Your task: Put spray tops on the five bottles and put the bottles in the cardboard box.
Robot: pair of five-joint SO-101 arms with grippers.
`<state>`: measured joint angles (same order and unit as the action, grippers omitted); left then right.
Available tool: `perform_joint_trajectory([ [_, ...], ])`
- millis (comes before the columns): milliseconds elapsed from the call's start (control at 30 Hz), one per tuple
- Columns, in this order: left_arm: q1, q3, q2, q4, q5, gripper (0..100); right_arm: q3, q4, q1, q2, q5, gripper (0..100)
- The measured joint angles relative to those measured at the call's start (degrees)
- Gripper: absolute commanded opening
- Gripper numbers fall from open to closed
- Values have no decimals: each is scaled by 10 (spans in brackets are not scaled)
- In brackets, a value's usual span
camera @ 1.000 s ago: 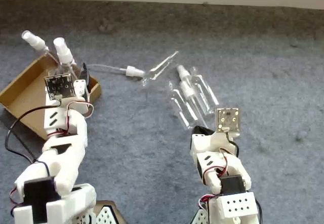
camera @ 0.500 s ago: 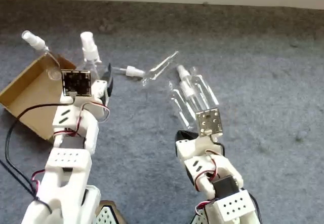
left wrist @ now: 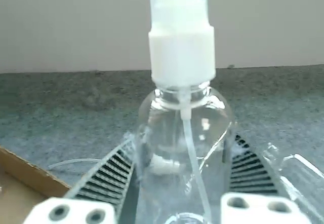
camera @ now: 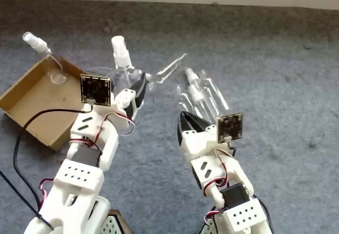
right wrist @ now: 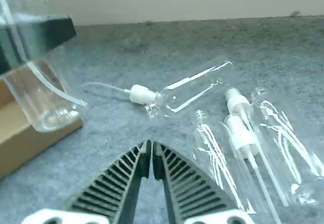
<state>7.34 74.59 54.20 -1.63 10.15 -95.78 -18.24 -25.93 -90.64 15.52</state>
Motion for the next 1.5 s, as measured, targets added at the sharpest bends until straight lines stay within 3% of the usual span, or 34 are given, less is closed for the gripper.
perform_joint_trajectory([
  [100, 25, 0, 0, 0, 21, 56, 0, 16, 0, 0, 88, 5],
  [200, 49, 0, 0, -9, 22, 56, 0, 25, 0, 0, 124, 5],
  [500, 127, 34, 0, -148, 24, 56, 0, 25, -120, 0, 129, 5],
  [733, 144, 40, 3, -167, 24, 56, 0, 25, -144, 0, 129, 5],
  [867, 183, 40, 4, -167, 24, 56, 0, 25, -144, 0, 129, 5],
  [1067, 186, 55, 4, -167, 25, 56, 0, 25, -138, 0, 129, 5],
  [1500, 198, 57, 10, -178, 24, 56, -3, 51, -11, 1, 130, 5],
])
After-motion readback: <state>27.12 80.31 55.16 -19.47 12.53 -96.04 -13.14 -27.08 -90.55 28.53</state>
